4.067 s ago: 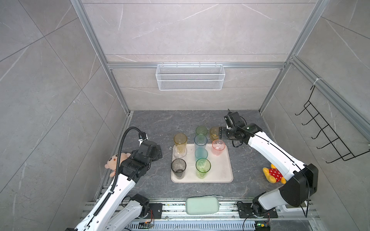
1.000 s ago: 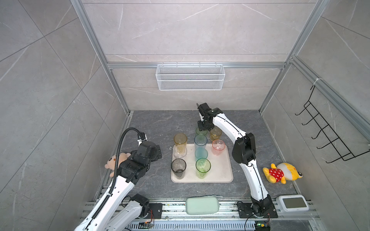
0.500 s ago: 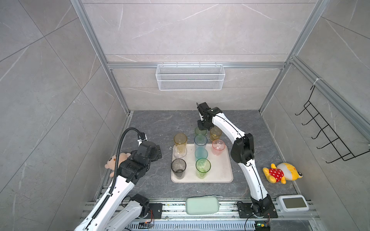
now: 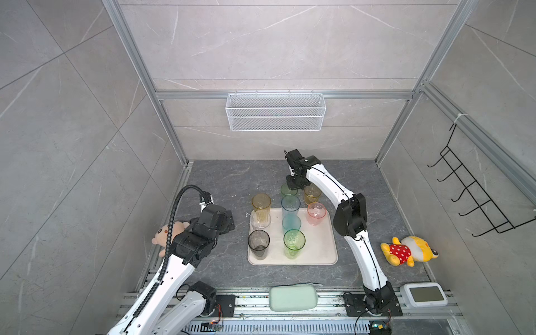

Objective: Place the glasses into the tray
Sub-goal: Pick up the glass from the top-center of the table.

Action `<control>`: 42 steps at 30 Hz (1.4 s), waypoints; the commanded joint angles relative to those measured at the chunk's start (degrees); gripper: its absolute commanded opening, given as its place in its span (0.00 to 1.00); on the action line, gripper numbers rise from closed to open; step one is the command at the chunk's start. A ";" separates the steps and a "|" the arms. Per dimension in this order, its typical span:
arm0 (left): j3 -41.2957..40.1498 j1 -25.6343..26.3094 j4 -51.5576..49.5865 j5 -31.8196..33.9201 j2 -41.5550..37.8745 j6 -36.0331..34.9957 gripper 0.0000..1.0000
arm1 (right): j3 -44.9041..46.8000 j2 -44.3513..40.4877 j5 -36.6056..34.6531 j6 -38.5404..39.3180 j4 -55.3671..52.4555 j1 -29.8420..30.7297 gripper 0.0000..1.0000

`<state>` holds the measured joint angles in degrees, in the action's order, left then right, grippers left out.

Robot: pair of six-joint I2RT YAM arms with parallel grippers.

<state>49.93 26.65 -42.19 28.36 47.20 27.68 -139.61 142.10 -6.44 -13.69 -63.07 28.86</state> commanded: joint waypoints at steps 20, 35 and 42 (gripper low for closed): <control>-0.06 0.42 -0.17 0.84 -0.81 0.94 0.97 | -4.88 -7.61 -3.29 -0.21 -7.52 0.78 0.00; -0.40 0.77 0.18 0.74 -1.86 1.23 0.97 | -0.57 -22.08 -6.34 0.50 -10.90 0.93 0.00; -0.36 0.85 0.27 0.55 -2.06 1.23 0.97 | 6.94 -31.10 -7.01 0.77 -10.64 0.93 0.00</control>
<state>49.89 27.14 -42.19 28.34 45.93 27.70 -135.35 115.46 -12.27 -13.63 -72.69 29.36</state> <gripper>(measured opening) 0.969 0.064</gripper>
